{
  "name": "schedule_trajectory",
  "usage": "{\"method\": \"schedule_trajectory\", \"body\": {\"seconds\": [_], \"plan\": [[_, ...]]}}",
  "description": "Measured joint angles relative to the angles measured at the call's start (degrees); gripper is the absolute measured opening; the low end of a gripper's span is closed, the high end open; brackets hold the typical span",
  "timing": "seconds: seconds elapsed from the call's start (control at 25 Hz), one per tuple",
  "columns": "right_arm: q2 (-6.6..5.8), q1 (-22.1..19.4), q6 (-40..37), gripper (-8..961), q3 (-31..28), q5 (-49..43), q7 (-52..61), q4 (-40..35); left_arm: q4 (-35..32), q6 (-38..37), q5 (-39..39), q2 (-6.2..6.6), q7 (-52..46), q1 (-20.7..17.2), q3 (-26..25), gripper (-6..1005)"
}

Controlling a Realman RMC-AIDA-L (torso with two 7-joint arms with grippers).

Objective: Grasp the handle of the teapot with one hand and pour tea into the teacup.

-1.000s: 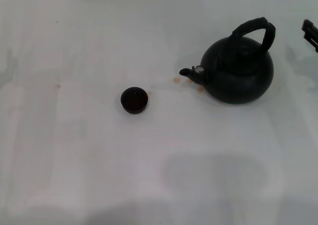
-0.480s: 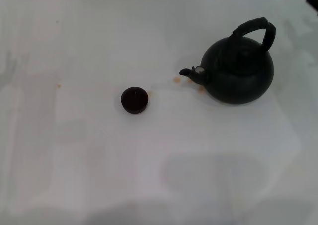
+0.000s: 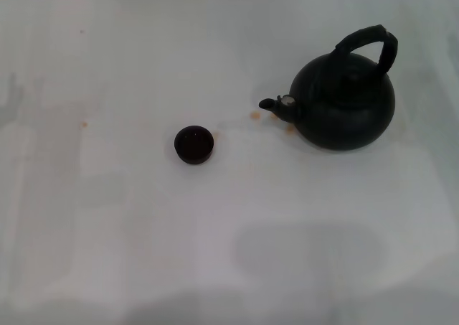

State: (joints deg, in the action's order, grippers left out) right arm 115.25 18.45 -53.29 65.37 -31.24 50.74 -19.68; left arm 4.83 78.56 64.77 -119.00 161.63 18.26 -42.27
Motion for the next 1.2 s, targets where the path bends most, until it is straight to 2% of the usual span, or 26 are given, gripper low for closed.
{"method": "schedule_trajectory", "body": {"seconds": [1.2], "plan": [[0.19,0.18,-3.22,574,-0.54,1.54,-1.80,3.14,0.45,-0.43,-0.44,-0.18,0.00,-0.06,0.25,862]]}}
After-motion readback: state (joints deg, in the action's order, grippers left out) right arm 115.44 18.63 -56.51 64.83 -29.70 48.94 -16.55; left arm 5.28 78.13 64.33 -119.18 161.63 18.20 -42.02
